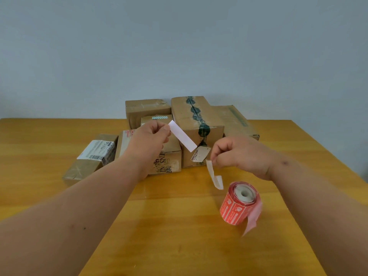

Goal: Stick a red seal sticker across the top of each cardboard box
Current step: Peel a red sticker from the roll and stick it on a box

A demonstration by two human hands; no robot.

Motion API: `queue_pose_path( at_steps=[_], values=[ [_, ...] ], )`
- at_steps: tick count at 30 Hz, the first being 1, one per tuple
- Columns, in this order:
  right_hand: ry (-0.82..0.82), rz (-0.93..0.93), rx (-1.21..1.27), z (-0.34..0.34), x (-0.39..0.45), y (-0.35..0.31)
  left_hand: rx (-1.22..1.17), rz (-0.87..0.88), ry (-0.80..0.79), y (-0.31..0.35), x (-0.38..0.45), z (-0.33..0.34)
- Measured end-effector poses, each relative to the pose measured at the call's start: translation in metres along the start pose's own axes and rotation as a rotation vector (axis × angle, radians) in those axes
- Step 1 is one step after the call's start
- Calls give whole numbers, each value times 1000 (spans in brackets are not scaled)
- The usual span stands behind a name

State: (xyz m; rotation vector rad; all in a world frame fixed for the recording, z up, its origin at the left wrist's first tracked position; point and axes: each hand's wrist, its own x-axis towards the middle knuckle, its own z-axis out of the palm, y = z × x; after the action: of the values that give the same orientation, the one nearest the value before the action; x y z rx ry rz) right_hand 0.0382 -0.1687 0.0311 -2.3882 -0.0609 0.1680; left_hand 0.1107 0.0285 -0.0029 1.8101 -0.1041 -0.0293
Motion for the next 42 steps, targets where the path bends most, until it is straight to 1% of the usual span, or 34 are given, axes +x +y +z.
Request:
queue_pose_path(
  at_steps=[2,4,9,12,17,20,23,26,28,33,37,42],
  values=[
    [-107,-10,-101,2,-9,-5,17,-4,6,-1,-3,4],
    [-160,-1,-203,10,-14,-10,34,-3,7,-2,-8,6],
    [-134,57,-318,27,-24,-15,54,11,-13,-6,-25,-1],
    [-113,47,-412,38,-28,-19,79,10,-9,-9,-34,-12],
    [-109,-14,-635,56,-32,-31,86,-40,39,-16,-45,-39],
    [-72,-25,-711,67,-30,-41,110,-31,118,-25,-49,-58],
    [-46,-41,-612,84,-21,-53,146,-30,209,-36,-48,-78],
    [-46,-126,-539,114,-4,-68,127,-69,277,-50,-42,-105],
    [-86,-164,-458,137,10,-80,87,-115,278,-61,-38,-122],
    [-173,-183,-272,185,45,-113,34,-251,182,-82,-34,-149],
    [-174,-164,-183,210,64,-130,28,-287,140,-93,-35,-158],
    [-153,-146,-35,215,63,-131,89,-299,226,-100,-39,-169]
  ],
)
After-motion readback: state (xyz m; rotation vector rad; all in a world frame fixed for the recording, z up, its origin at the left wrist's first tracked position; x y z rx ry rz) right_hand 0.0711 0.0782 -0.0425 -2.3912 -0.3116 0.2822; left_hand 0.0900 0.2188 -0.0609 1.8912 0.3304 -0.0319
